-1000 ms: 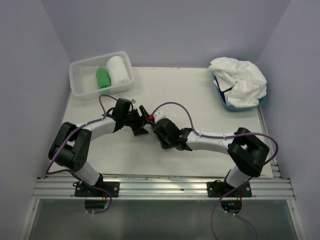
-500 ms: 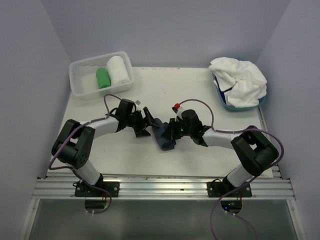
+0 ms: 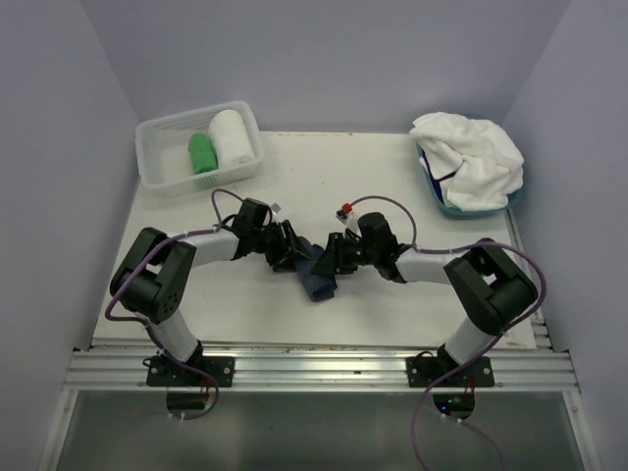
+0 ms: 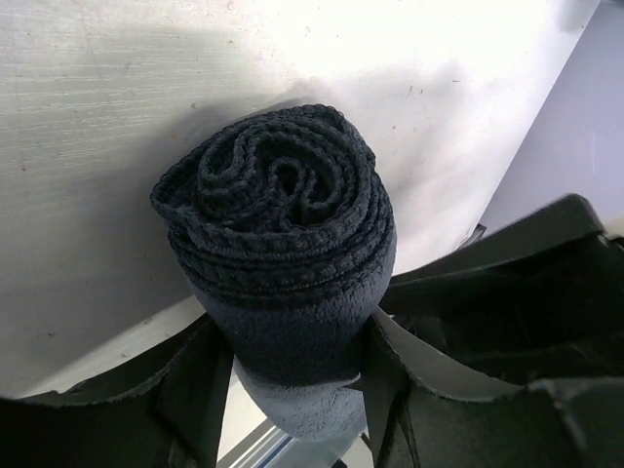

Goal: Roll the towels
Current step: Roll the towel, then place the rolled towel into the container

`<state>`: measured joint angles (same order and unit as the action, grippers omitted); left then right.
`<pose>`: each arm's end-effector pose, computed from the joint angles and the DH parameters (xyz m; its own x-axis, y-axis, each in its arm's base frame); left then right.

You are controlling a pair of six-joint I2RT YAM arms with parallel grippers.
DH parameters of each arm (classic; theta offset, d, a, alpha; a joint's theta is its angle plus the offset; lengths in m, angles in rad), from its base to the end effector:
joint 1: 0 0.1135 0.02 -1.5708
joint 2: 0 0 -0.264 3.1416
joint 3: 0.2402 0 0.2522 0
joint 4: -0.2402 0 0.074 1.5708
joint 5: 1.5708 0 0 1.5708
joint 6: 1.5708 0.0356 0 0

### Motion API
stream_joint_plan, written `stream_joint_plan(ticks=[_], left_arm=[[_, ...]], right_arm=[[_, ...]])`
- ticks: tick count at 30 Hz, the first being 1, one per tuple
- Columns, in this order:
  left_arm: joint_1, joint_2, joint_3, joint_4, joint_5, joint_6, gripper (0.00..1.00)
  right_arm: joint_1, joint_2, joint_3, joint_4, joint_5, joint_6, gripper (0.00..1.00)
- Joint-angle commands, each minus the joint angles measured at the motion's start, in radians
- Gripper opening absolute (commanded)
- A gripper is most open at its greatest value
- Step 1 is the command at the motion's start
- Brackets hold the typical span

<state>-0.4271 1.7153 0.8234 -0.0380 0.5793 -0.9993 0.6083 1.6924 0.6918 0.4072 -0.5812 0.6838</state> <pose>0.2837 -0.1505 0.1386 -0.9368 -0.3470 0.0457 -0.2650 0.6179 -0.7403 0.2521 0.1994 0.1437 -0.8934 0.0213 -0.4487 -0.3699 0.5319 0.7617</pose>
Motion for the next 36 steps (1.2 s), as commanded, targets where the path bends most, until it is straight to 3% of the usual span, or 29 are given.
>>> stream_joint_plan(ticks=[1,3,6,11,14,21,25,28,32,33,36], left_arm=[[-0.002,0.001,0.026,0.005,-0.006,0.011,0.54],[-0.002,0.006,0.026,-0.005,-0.01,0.01,0.53],[-0.004,0.001,0.025,-0.019,-0.019,0.01,0.52],[-0.004,-0.011,0.022,-0.033,-0.036,0.004,0.52],[-0.002,-0.016,0.028,-0.04,-0.045,-0.002,0.52],[-0.004,-0.022,0.039,-0.059,-0.052,-0.01,0.52],[-0.004,-0.022,0.037,-0.071,-0.058,-0.01,0.52],[-0.004,-0.023,0.037,-0.071,-0.058,-0.009,0.52],[-0.004,-0.036,0.039,-0.079,-0.058,-0.007,0.55],[-0.002,-0.04,0.04,-0.082,-0.059,-0.007,0.6],[0.001,-0.062,0.042,-0.083,-0.059,-0.001,0.71]], right_arm=[[0.019,-0.143,0.034,-0.213,0.194,-0.145,0.45],[0.048,-0.223,0.055,-0.283,0.269,-0.185,0.58],[0.143,-0.296,0.116,-0.436,0.476,-0.291,0.68],[0.324,-0.269,0.251,-0.614,0.832,-0.454,0.76],[0.413,-0.197,0.316,-0.666,0.963,-0.501,0.8],[0.541,-0.048,0.394,-0.688,1.119,-0.535,0.82],[0.554,0.004,0.403,-0.67,1.107,-0.526,0.82],[0.554,0.049,0.408,-0.671,1.129,-0.504,0.78],[0.553,0.049,0.396,-0.657,1.14,-0.466,0.51],[0.544,0.027,0.388,-0.647,1.13,-0.46,0.37],[0.503,-0.014,0.342,-0.598,1.029,-0.42,0.22]])
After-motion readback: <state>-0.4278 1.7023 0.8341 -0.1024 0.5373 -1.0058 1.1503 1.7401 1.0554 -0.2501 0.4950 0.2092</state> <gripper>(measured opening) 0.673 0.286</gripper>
